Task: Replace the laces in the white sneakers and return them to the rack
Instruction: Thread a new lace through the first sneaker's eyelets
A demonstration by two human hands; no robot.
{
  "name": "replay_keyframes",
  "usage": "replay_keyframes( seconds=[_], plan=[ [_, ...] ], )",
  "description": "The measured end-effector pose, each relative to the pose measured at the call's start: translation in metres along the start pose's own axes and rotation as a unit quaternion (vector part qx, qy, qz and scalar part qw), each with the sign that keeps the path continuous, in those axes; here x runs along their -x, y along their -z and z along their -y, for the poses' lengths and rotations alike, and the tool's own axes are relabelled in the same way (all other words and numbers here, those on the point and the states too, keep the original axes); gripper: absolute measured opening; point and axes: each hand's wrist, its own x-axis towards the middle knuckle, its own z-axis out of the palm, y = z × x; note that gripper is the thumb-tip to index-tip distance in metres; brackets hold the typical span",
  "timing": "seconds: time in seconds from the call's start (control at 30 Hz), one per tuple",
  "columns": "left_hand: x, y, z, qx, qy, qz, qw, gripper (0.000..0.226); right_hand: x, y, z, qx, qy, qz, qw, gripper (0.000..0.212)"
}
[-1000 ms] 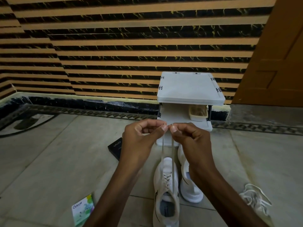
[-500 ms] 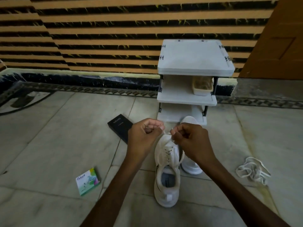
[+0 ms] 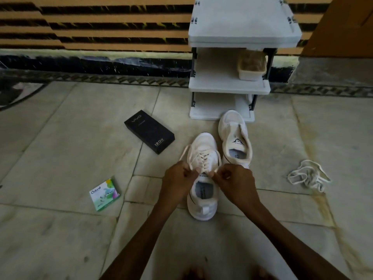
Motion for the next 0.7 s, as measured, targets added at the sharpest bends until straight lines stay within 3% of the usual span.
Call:
replay_keyframes(
  seconds=[0.17,0.27,0.5,0.57,0.7],
  plan=[
    [-0.006,0.003,-0.001,0.062,-0.093,-0.041,0.993,0.034,-0.007,-0.011,0.008,-0.123,0.035,-0.032,0.991,0.011],
    [-0.014,0.012,-0.003,0.119,-0.128,-0.017,0.985,0.019,-0.012,-0.008,0.014,-0.182,0.067,-0.027,0.981,0.015],
    [-0.038,0.040,-0.031,0.168,-0.225,0.011,0.960,0.009,-0.028,0.001,0.035,-0.102,0.117,0.097,0.983,0.019],
    [-0.045,0.042,-0.035,0.148,-0.205,0.031,0.967,0.015,-0.029,0.002,0.036,-0.112,0.117,0.100,0.982,0.023],
    [-0.051,0.037,-0.025,0.151,-0.090,0.148,0.973,0.036,-0.030,0.009,0.035,-0.139,0.079,0.063,0.985,0.024]
  ],
)
